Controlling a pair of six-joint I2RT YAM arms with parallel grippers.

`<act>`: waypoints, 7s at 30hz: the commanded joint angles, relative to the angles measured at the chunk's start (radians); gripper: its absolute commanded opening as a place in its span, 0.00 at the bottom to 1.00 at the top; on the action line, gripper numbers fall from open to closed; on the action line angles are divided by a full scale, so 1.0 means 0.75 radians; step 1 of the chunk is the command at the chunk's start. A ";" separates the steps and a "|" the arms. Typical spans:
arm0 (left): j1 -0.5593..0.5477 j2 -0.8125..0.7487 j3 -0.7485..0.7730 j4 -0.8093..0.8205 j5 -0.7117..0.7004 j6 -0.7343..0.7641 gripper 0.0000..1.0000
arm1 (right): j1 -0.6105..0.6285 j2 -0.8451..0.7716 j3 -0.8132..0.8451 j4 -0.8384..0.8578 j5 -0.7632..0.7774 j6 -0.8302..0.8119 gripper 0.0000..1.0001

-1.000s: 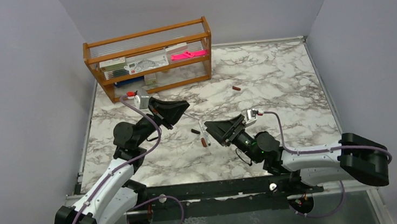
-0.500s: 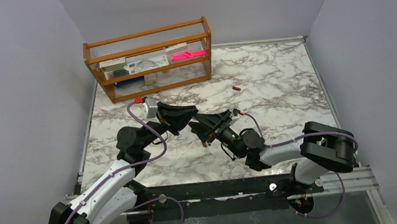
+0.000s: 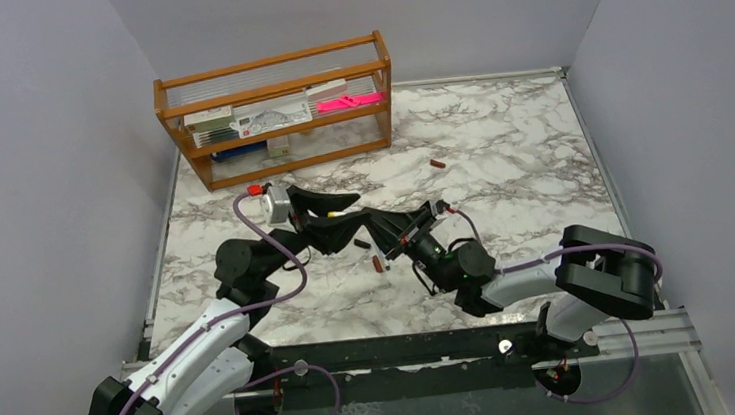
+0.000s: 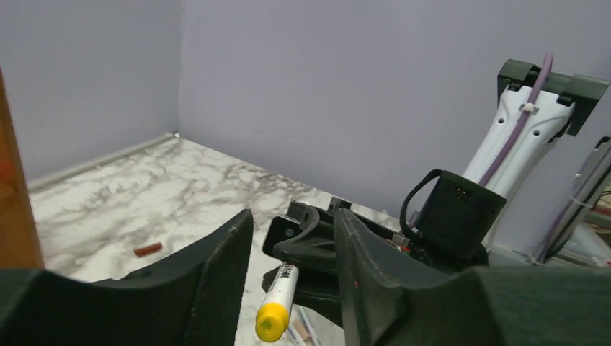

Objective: Insert the pens into the pen caps

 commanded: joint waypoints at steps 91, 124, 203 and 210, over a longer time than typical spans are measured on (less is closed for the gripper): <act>0.024 -0.034 0.374 -1.156 -0.012 0.165 0.00 | -1.025 0.736 1.453 -2.397 -0.472 -2.401 0.59; 0.024 -0.013 0.176 -0.838 -0.052 -0.144 0.00 | -1.041 0.266 0.865 -1.978 -0.812 -2.067 0.02; -0.328 0.838 0.089 0.382 -0.256 -0.680 0.00 | -0.970 -0.256 -0.043 -0.154 -1.081 -0.974 0.02; -0.328 0.847 0.092 0.387 -0.258 -0.686 0.00 | -0.970 -0.250 -0.068 -0.153 -1.083 -0.976 0.02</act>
